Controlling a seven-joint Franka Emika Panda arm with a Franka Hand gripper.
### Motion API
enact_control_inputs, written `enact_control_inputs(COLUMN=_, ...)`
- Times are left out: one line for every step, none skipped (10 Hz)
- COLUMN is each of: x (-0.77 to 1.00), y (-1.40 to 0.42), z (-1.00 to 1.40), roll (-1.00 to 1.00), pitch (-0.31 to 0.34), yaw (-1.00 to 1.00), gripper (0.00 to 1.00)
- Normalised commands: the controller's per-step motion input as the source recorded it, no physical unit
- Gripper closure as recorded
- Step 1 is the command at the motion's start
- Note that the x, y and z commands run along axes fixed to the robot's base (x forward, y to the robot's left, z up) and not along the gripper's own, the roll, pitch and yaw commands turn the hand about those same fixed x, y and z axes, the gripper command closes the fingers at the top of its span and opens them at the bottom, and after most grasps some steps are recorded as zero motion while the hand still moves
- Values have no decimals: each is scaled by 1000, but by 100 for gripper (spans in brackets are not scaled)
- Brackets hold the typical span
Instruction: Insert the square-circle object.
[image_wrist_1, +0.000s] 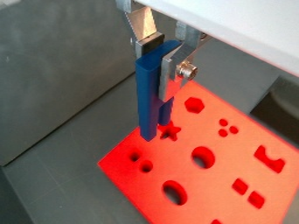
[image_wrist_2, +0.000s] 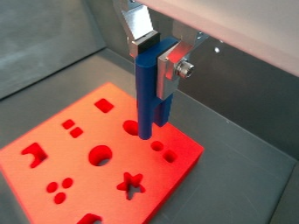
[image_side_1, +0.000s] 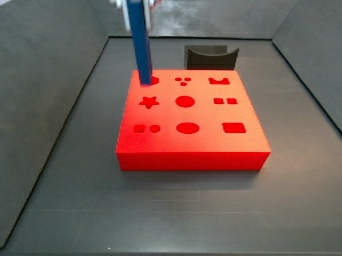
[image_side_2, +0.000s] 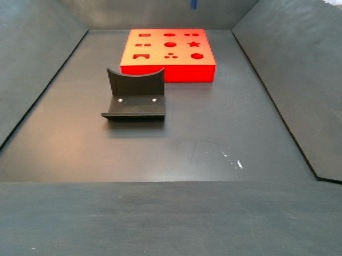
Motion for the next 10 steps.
enact_control_inputs(x=57, y=-354, z=-651, roll=223, pitch=6, yaw=-511, gripper=100)
enact_control_inputs(x=137, y=-354, z=-609, roll=204, pitch=11, yaw=-580, gripper=100)
enact_control_inputs(x=131, y=-246, z=-486, roll=174, pitch=34, yaw=-657, gripper=100)
enact_control_inputs(x=131, y=-143, z=-443, roll=166, pitch=40, yaw=-709, gripper=100)
enact_control_inputs(x=74, y=-3, z=-334, roll=103, pitch=76, yaw=-780, gripper=100)
enact_control_inputs(x=0, y=0, z=-257, roll=51, pitch=114, yaw=-837, gripper=100)
enact_control_inputs(x=0, y=0, z=-151, roll=0, pitch=131, yaw=-940, gripper=100)
enact_control_inputs(x=0, y=0, z=-34, roll=0, pitch=89, yaw=-1000, gripper=100)
enact_control_inputs(x=0, y=0, z=0, roll=-14, pitch=67, yaw=-1000, gripper=100)
enact_control_inputs(x=0, y=0, z=0, roll=-36, pitch=41, yaw=-1000, gripper=100)
